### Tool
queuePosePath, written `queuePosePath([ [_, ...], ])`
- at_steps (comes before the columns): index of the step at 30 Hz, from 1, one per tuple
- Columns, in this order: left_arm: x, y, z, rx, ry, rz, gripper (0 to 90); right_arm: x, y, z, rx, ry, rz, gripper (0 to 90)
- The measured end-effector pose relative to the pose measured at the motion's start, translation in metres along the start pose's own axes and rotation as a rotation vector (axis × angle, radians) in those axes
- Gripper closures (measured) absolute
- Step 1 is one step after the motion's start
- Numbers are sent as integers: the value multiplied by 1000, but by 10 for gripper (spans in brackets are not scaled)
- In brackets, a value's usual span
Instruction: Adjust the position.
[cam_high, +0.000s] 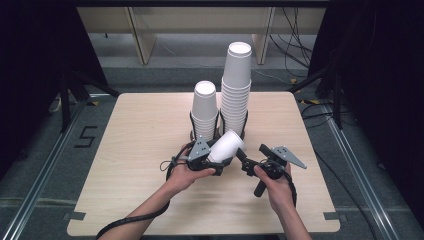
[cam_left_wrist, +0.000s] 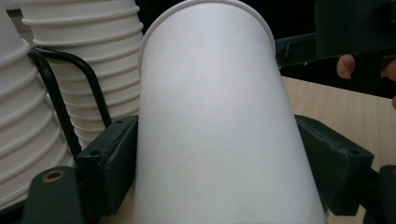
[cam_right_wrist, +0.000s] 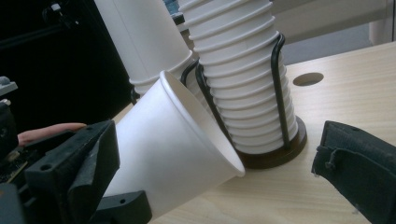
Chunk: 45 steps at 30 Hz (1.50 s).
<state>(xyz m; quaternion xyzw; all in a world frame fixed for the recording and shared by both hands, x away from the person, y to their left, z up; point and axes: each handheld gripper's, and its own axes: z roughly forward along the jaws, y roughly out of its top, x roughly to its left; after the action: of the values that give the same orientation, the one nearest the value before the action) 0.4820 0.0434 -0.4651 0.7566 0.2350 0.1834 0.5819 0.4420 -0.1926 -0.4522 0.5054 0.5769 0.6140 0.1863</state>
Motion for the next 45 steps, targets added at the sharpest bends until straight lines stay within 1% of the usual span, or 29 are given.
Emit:
queuePosePath([
  [3,0,0,1,-2,1,0,190,0,0,0,6,-20,11,4],
  [4,0,0,1,-2,0,-1,190,0,0,0,7,-14,18,4],
  [5,0,0,1,-3,1,-1,190,0,0,0,8,-2,41,4],
  [6,0,0,2,-6,0,0,190,-1,-1,1,0,5,36,4],
  [7,0,0,2,-2,2,1,190,0,-1,1,2,10,49,4],
  [8,0,0,2,-6,3,1,190,-1,-1,2,2,9,45,4],
  [9,0,1,2,-7,3,1,190,0,-1,2,15,2,60,4],
  [10,0,1,2,-7,4,2,190,0,-2,2,16,7,69,4],
  [11,-1,1,2,-8,4,2,190,-1,-2,2,10,12,62,4],
  [13,-1,0,3,-12,4,2,190,0,-3,4,21,14,101,4],
  [14,1,2,4,-27,10,41,190,-1,-3,3,18,17,97,4],
  [15,1,2,4,-29,9,41,190,-1,-3,4,22,9,102,4],
  [17,0,2,4,-28,7,37,190,0,-3,5,24,15,139,4],
  [18,-1,2,4,-26,4,26,190,-1,-4,5,21,25,139,4],
  [19,-2,1,4,-16,5,10,190,-1,-4,6,24,30,167,4],
  [20,-3,1,4,-17,5,2,190,-2,-4,6,21,30,169,4],
  [21,-3,1,4,-18,4,-1,190,-1,-5,7,22,36,199,4],
  [22,-3,2,4,-18,3,9,190,-1,-5,7,23,37,223,4],
  [24,-3,2,5,-19,3,9,190,-2,-6,9,20,45,251,4],
  [25,-4,2,5,-19,1,9,190,-2,-6,9,21,44,257,4],
  [27,-4,3,6,-24,0,3,189,-4,-8,10,22,62,259,4],
  [31,-5,3,6,-31,2,-2,189,-3,-9,11,25,53,262,4],
  [33,-5,3,6,-26,3,10,190,-3,-9,12,29,55,264,4],
  [36,-5,4,7,-24,2,16,189,-3,-10,12,32,56,284,4],
  [38,-6,4,8,-31,-4,11,190,-5,-10,13,29,63,284,4],
  [45,-8,5,9,-34,-6,14,190,-5,-11,16,32,67,316,4],
])
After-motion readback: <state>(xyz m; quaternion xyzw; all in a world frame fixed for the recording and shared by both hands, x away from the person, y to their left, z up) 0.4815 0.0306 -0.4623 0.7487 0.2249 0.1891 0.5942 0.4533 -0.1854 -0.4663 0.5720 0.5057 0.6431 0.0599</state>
